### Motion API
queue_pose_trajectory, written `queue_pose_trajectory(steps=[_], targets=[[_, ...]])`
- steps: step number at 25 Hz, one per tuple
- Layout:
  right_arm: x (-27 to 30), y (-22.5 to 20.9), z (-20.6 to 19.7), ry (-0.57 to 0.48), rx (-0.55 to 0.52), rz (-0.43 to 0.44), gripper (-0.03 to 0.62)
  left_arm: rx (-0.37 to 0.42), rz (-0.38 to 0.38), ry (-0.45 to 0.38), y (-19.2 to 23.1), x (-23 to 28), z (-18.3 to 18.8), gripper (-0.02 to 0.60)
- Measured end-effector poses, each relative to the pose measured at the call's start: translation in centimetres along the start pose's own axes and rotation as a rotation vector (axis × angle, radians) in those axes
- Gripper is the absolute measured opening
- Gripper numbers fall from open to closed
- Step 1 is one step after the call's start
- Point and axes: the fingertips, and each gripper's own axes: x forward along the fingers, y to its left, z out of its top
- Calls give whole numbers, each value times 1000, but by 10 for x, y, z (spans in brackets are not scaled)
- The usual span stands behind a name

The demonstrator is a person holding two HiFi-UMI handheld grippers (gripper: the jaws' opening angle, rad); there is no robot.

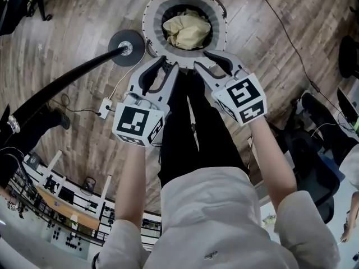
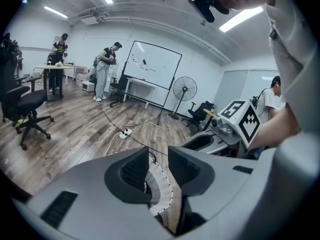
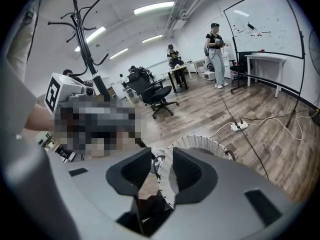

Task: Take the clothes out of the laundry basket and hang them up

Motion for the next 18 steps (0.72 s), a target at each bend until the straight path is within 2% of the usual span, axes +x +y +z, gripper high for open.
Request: queue_pose_trajectory(steps=[5, 8, 15, 18], targets=[[48, -22, -19, 65, -63, 4, 141, -25, -3, 21, 23, 21, -32, 127], [71, -29, -34, 85, -53, 11, 143, -25, -4, 38, 33, 30, -53, 129], [127, -33, -97, 178, -22, 58, 152, 25, -8, 84, 61, 57, -94, 130], [156, -40, -118, 190, 1, 72, 153, 86, 10, 137, 76, 69, -115, 135]])
